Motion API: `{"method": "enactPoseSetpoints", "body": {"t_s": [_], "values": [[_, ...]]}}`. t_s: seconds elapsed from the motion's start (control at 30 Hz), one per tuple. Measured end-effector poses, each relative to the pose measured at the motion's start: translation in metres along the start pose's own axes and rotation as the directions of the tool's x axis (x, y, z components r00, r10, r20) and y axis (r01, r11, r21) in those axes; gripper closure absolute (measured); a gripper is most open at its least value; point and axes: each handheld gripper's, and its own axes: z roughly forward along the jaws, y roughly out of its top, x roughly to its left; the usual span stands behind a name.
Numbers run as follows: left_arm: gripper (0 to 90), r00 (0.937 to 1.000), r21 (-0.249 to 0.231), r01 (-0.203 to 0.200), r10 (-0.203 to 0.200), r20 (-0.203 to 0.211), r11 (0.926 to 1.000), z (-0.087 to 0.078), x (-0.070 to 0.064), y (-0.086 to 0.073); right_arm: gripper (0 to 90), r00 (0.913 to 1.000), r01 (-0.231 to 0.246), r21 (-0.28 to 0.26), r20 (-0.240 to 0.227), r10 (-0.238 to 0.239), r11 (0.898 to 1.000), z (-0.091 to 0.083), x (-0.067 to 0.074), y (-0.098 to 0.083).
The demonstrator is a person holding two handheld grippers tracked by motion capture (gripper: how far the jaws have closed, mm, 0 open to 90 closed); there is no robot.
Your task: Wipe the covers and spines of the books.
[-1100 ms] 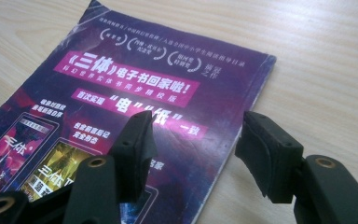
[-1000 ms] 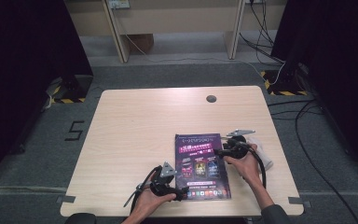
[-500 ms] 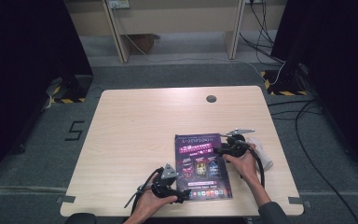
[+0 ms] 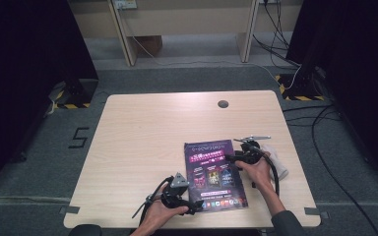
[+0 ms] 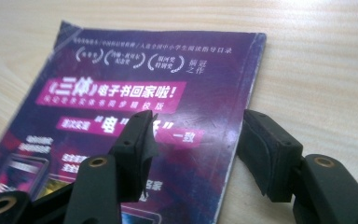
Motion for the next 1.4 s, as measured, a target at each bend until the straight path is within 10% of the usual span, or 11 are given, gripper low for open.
{"method": "enactPoseSetpoints", "body": {"t_s": [0.3,0.43,0.5,0.63,1.2,1.4], "values": [[15.1,0.9995,0.000,-0.021,0.021,-0.023,0.9998,0.002,-0.006,-0.001,48.7,0.9895,-0.108,0.009,-0.096,0.109,0.994,-0.003,-0.001,-0.006],[16.5,0.9993,-0.003,-0.025,0.025,-0.029,0.9997,0.002,-0.006,0.000,64.8,0.9556,-0.181,0.021,-0.233,0.181,0.983,-0.003,-0.003,-0.011],[19.4,0.9984,-0.004,-0.040,0.040,-0.040,0.9992,0.002,-0.006,-0.001,66.5,0.9779,-0.092,0.025,-0.186,0.095,0.995,-0.008,0.004,-0.006],[19.9,0.9975,0.004,-0.051,0.052,-0.048,0.9987,0.002,-0.007,-0.001,72.0,0.9877,-0.008,0.054,-0.155,0.016,0.999,-0.014,0.008,-0.002],[22.3,0.9979,0.009,-0.051,0.051,-0.041,0.9987,-0.002,-0.003,-0.002,80.5,0.9822,0.111,0.061,-0.159,-0.100,0.992,-0.019,0.017,0.005],[22.3,0.9961,-0.008,-0.035,0.035,-0.081,0.9993,-0.021,0.013,0.000,82.2,0.9728,0.212,0.077,-0.111,-0.203,0.974,-0.024,0.029,0.017]]}}
